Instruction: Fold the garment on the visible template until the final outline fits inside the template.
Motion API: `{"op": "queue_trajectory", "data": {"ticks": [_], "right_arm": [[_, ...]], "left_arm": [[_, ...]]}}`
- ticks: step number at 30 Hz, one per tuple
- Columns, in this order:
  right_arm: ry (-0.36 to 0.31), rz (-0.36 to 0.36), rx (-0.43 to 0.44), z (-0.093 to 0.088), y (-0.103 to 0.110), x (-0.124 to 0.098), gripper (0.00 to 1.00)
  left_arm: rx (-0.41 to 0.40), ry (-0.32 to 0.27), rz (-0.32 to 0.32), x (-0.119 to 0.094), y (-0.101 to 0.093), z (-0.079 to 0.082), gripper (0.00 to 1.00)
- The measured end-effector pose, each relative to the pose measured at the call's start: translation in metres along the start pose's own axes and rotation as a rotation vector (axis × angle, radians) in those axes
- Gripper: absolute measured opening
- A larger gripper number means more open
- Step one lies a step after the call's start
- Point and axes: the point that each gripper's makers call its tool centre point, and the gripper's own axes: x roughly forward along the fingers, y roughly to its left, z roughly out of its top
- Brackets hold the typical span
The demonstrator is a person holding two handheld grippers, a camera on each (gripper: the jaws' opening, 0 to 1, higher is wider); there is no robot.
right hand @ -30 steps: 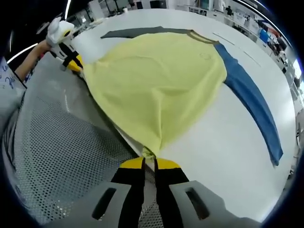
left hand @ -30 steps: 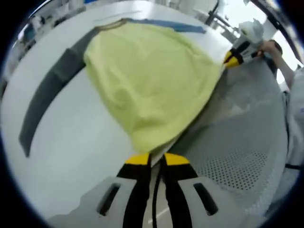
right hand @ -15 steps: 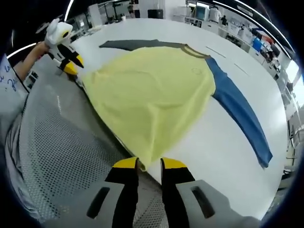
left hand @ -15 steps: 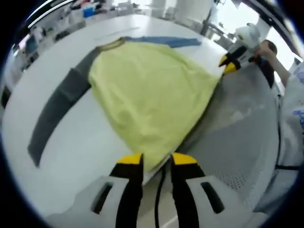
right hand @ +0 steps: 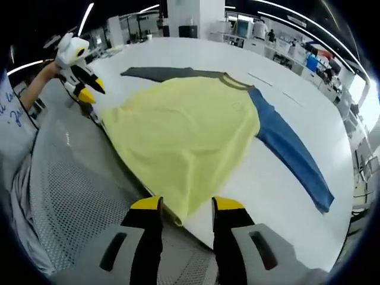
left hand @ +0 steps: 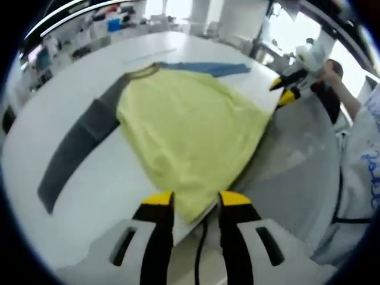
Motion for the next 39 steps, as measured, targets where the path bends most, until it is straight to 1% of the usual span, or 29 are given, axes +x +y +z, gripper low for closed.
{"op": "queue_trajectory", "data": {"ticks": [4, 8, 11, 15, 19, 22, 26, 27, 29, 31, 32, 33, 35, 37, 39], "right_arm": [[-0.014, -0.018, -0.001, 0.004, 0.001, -0.003, 0.38], [-0.038, -0.047, 0.006, 0.009, 0.0, -0.006, 0.43], [-0.049, -0.069, 0.0, 0.013, 0.001, -0.008, 0.46], [-0.06, -0.082, 0.012, 0.017, 0.006, -0.008, 0.51], [-0.067, -0.096, 0.019, 0.022, 0.011, -0.007, 0.52], [-0.074, -0.11, 0.027, 0.028, 0.016, -0.005, 0.54], [-0.078, -0.13, 0.031, 0.035, 0.019, -0.003, 0.56], [-0.082, -0.143, 0.035, 0.035, 0.016, -0.004, 0.57], [-0.093, -0.156, 0.042, 0.041, 0.018, -0.003, 0.57], [-0.112, -0.17, 0.048, 0.048, 0.02, -0.003, 0.58], [-0.122, -0.178, 0.05, 0.052, 0.02, -0.002, 0.58], [-0.123, -0.183, 0.052, 0.052, 0.021, -0.002, 0.59], [-0.121, -0.198, 0.047, 0.054, 0.02, -0.002, 0.6], [-0.123, -0.204, 0.055, 0.053, 0.019, -0.003, 0.63], [-0.128, -0.204, 0.066, 0.053, 0.018, -0.004, 0.65]], "left_arm": [[0.017, -0.019, 0.007, -0.002, 0.002, 0.005, 0.3], [0.027, -0.028, 0.017, -0.004, 0.007, 0.005, 0.33], [0.027, -0.05, 0.015, -0.006, 0.009, 0.007, 0.36], [0.029, -0.075, -0.003, -0.008, 0.01, 0.008, 0.41], [0.048, -0.106, -0.009, -0.01, 0.014, 0.01, 0.49], [0.056, -0.107, -0.006, -0.01, 0.019, 0.008, 0.51], [0.052, -0.137, -0.011, -0.015, 0.026, 0.009, 0.57], [0.054, -0.148, -0.01, -0.018, 0.028, 0.01, 0.58], [0.066, -0.174, -0.016, -0.021, 0.031, 0.014, 0.6], [0.082, -0.196, -0.02, -0.024, 0.033, 0.018, 0.61], [0.09, -0.209, -0.018, -0.025, 0.035, 0.021, 0.61], [0.097, -0.23, -0.007, -0.026, 0.038, 0.025, 0.62], [0.095, -0.253, 0.003, -0.029, 0.043, 0.031, 0.63], [0.093, -0.253, -0.009, -0.029, 0.042, 0.031, 0.65], [0.094, -0.254, -0.011, -0.029, 0.04, 0.032, 0.7]]}}
